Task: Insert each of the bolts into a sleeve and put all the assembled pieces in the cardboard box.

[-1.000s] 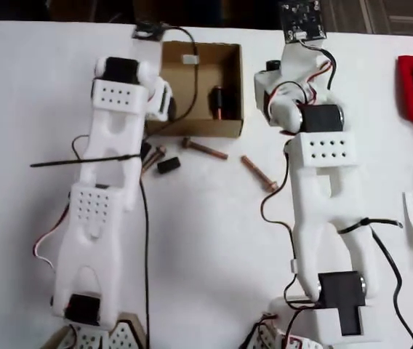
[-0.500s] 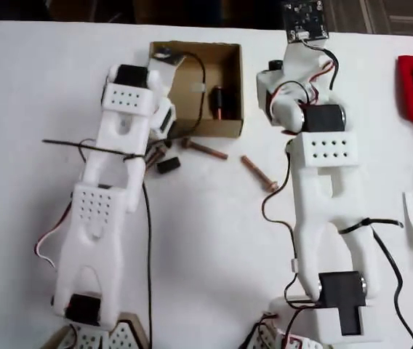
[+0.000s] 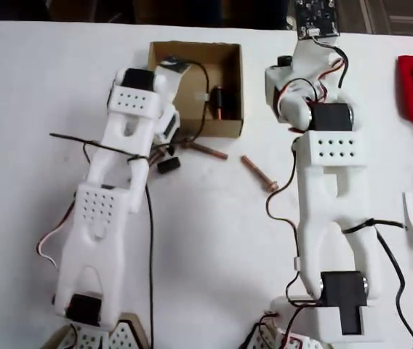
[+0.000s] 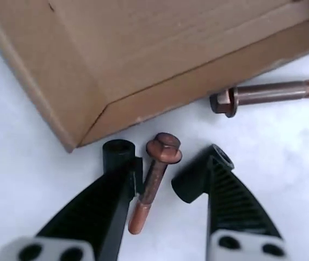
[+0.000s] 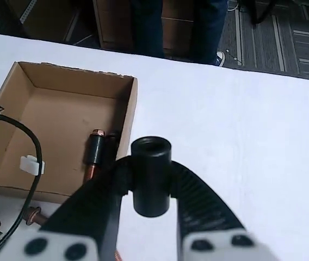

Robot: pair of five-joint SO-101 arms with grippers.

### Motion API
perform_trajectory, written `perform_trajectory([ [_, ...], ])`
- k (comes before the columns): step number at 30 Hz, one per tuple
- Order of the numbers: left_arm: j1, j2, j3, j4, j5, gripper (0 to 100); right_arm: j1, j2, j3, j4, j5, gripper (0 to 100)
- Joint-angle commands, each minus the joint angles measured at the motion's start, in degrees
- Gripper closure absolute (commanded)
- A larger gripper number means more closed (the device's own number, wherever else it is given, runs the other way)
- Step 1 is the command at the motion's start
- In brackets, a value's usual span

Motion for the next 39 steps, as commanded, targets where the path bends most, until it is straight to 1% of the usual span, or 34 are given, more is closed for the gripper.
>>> perform_trajectory([
  [1, -1.5, -0.5, 0.0, -1.5, -0.4, 80, 0.4, -0.5, -3.3, -0.9, -0.4, 97.8],
  [8, -1.4, 0.9, -0.2, -1.9, -0.6, 80, 0.4, -0.2, -3.3, -0.9, -0.4, 97.8],
  [12, -1.2, 3.5, -0.6, -2.5, -4.1, 80, 0.4, -0.4, -3.3, -0.9, -0.4, 97.8],
  [22, -1.3, 4.0, -0.1, -4.1, -4.6, 80, 0.4, -0.6, -3.3, -0.9, -0.4, 97.8],
  [26, -1.4, 4.1, 0.0, -4.4, -6.2, 80, 0.3, -0.6, -3.2, -0.9, -0.5, 97.8],
  [39, -1.3, 6.7, -0.7, -5.6, -6.2, 80, 0.3, -0.6, -3.2, -0.9, -0.5, 97.8],
])
